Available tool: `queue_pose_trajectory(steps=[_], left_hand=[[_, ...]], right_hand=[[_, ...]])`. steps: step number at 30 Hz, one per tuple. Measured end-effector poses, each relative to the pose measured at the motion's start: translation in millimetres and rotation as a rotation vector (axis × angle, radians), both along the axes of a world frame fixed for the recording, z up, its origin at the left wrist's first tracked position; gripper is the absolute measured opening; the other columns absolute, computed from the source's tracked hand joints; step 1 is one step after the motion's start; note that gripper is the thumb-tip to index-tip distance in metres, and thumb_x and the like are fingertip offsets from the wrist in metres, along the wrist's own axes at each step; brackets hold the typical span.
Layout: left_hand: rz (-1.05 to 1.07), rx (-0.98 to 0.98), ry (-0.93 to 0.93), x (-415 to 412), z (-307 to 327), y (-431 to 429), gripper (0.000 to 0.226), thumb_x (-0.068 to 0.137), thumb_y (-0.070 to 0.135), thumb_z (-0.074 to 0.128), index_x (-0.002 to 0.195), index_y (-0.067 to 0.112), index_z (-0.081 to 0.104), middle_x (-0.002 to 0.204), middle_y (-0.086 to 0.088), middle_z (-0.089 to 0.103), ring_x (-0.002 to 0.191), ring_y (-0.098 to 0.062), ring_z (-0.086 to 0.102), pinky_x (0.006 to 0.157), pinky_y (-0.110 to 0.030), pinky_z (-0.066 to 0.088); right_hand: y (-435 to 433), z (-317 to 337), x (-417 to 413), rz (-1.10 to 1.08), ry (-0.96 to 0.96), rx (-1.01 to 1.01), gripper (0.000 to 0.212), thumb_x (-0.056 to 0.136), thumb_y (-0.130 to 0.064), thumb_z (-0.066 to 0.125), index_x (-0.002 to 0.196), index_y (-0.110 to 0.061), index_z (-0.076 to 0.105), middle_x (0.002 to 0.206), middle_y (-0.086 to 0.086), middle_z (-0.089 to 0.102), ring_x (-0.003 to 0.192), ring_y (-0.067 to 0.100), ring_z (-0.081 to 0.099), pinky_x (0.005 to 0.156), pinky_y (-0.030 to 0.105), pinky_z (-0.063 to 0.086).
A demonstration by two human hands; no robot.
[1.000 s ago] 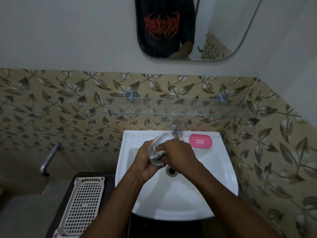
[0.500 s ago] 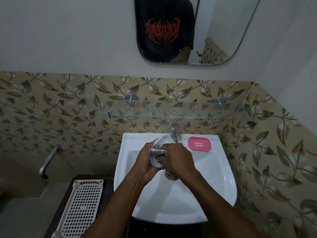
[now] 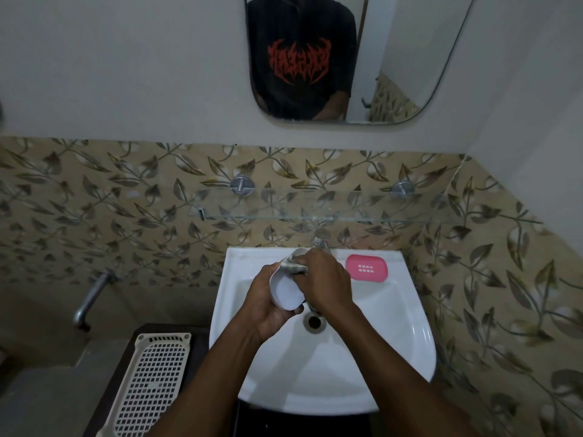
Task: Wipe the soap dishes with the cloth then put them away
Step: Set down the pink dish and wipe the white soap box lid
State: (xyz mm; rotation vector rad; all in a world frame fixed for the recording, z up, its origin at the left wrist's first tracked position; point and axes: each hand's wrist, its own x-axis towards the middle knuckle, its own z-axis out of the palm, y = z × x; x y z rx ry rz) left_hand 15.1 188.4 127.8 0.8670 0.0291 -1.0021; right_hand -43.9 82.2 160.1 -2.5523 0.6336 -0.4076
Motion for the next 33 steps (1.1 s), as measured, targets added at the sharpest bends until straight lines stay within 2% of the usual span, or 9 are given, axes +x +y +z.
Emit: queue_pose_trajectory(steps=[4,7,10,14,17,21,23,26,33], left_hand=[[-0.007,0.007,0.027,10,2,6,0.041,0.095,0.032,0.045,0.092,0.002,0.072,0.091,-0.017,0.07,0.079,-0.027,0.07,0.071,-0.037,0.059],[-0.013,0.051,0.01,7,3,7,0.036,0.094,0.034,0.045,0.098,0.004,0.065,0.087,-0.017,0.069,0.073,-0.026,0.069,0.069,-0.037,0.056],[-0.011,0.042,-0.02,4,4,5,0.03,0.092,0.029,0.047,0.101,0.007,0.065,0.097,-0.017,0.065,0.083,-0.029,0.062,0.073,-0.038,0.047],[-0.09,0.014,-0.111,4,17,4,0.028,0.087,0.027,0.052,0.1,0.011,0.071,0.09,-0.015,0.063,0.074,-0.028,0.058,0.057,-0.031,0.03],[-0.035,0.055,-0.109,10,15,0,0.039,0.101,0.024,0.034,0.129,0.006,0.054,0.087,-0.012,0.068,0.081,-0.027,0.056,0.054,-0.03,0.048],[0.024,0.155,-0.205,10,4,-1,0.035,0.096,0.034,0.05,0.121,0.013,0.06,0.101,-0.005,0.07,0.091,-0.021,0.065,0.082,-0.037,0.051],[0.047,0.186,-0.222,8,2,0,0.034,0.096,0.037,0.049,0.117,0.015,0.064,0.09,-0.006,0.073,0.075,-0.018,0.069,0.074,-0.036,0.05],[0.066,0.189,-0.272,11,0,1,0.036,0.098,0.037,0.047,0.124,0.02,0.064,0.095,-0.011,0.071,0.067,-0.017,0.066,0.06,-0.03,0.05],[-0.049,0.123,-0.268,10,14,-2,0.037,0.104,0.028,0.031,0.132,0.015,0.052,0.122,-0.016,0.06,0.088,-0.027,0.061,0.047,-0.021,0.049]], right_hand=[[19,1,-9,0.251,0.113,0.047,0.016,0.086,-0.036,0.053,0.077,-0.028,0.064,0.08,-0.008,0.066,0.073,0.014,0.063,0.064,0.032,0.052],[13,11,-15,0.348,0.175,-0.128,0.009,0.083,-0.035,0.058,0.087,-0.036,0.066,0.089,-0.007,0.063,0.08,0.016,0.063,0.059,0.027,0.036],[-3,14,-15,0.286,0.163,-0.341,0.022,0.078,-0.03,0.065,0.096,-0.041,0.07,0.09,-0.007,0.066,0.083,0.017,0.065,0.062,0.023,0.034],[-18,17,-5,0.23,0.155,-0.486,0.014,0.065,-0.022,0.076,0.077,-0.029,0.071,0.072,-0.002,0.066,0.067,0.023,0.065,0.051,0.024,0.036],[-12,14,-4,0.224,0.183,-0.564,0.027,0.05,-0.019,0.084,0.067,-0.026,0.064,0.056,-0.001,0.059,0.05,0.021,0.058,0.046,0.023,0.022],[2,8,-14,0.309,0.154,-0.493,0.031,0.083,-0.016,0.066,0.113,-0.021,0.062,0.094,0.005,0.069,0.086,0.027,0.066,0.061,0.028,0.03],[7,5,-15,0.342,0.184,-0.37,0.036,0.087,-0.016,0.061,0.121,-0.026,0.055,0.105,0.003,0.068,0.096,0.026,0.064,0.067,0.029,0.036],[14,5,-16,0.353,0.179,-0.232,0.028,0.085,-0.017,0.059,0.107,-0.034,0.057,0.096,-0.005,0.07,0.089,0.019,0.064,0.063,0.027,0.038],[-23,12,-14,0.297,0.118,-0.561,0.018,0.077,-0.02,0.066,0.092,-0.03,0.065,0.076,-0.002,0.066,0.065,0.025,0.061,0.047,0.027,0.022]])
